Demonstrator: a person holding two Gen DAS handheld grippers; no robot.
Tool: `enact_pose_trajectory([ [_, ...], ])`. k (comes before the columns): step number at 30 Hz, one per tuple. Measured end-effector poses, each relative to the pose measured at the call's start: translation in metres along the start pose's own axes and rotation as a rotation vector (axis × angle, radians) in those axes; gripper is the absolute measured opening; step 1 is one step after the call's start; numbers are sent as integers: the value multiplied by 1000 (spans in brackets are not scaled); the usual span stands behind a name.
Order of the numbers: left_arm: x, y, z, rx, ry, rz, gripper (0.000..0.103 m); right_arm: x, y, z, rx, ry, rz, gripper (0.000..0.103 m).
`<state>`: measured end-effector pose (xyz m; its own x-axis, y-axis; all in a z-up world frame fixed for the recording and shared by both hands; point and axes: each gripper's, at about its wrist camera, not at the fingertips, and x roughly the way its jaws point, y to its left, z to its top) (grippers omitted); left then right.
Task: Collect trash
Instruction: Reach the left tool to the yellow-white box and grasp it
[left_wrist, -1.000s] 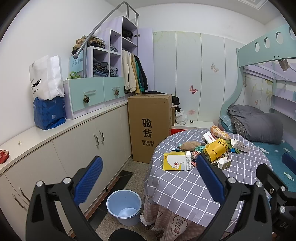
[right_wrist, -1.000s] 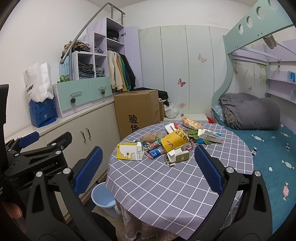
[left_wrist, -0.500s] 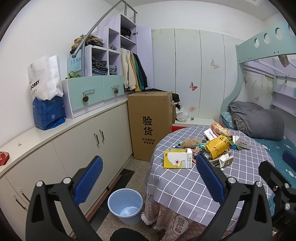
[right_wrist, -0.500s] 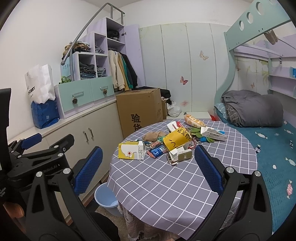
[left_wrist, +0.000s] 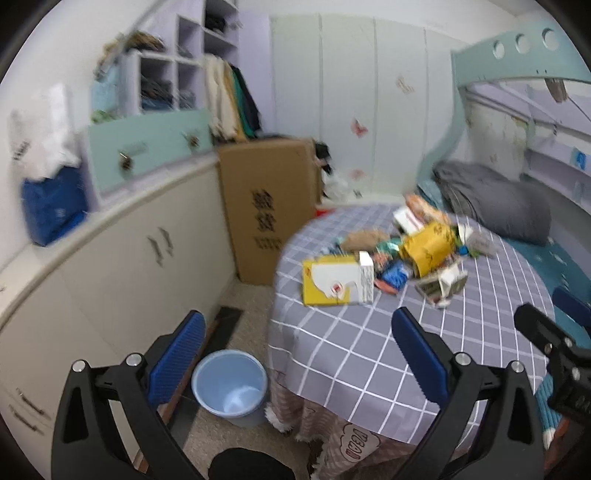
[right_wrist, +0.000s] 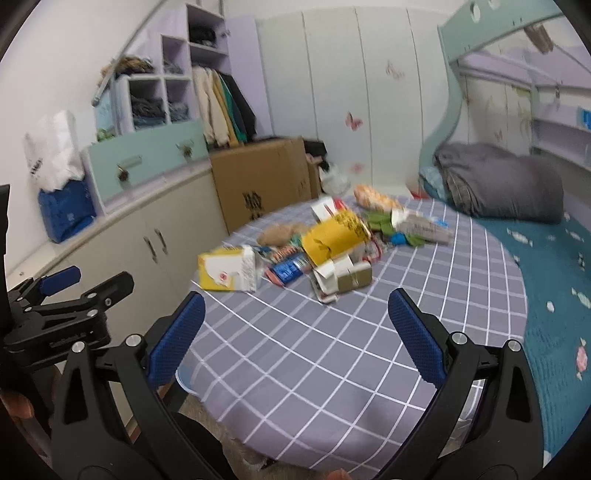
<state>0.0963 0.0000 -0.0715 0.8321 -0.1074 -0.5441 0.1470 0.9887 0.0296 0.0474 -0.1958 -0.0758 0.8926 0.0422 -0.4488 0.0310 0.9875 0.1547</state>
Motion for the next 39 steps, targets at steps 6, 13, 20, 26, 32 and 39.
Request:
enact_pose_trajectory([
  [6,67,6,5,-11,86,-151,99,43,-12,-1,32,60,-42,97],
  [13,137,8,17,-8,135,-212,99,83,-23,-2,51,114,-70,97],
  [20,190,16,22,-47,173,-295,99,117,-32,-1,70,167,-109,97],
  [26,196,16,25,-55,132,-417,90,135,-34,2,58,197,-140,97],
  [32,203,11,23,-83,176,-464,36,158,-35,8,54,278,-175,97],
  [39,165,3,24,-103,93,-516,3,178,-17,10,-92,354,-319,97],
])
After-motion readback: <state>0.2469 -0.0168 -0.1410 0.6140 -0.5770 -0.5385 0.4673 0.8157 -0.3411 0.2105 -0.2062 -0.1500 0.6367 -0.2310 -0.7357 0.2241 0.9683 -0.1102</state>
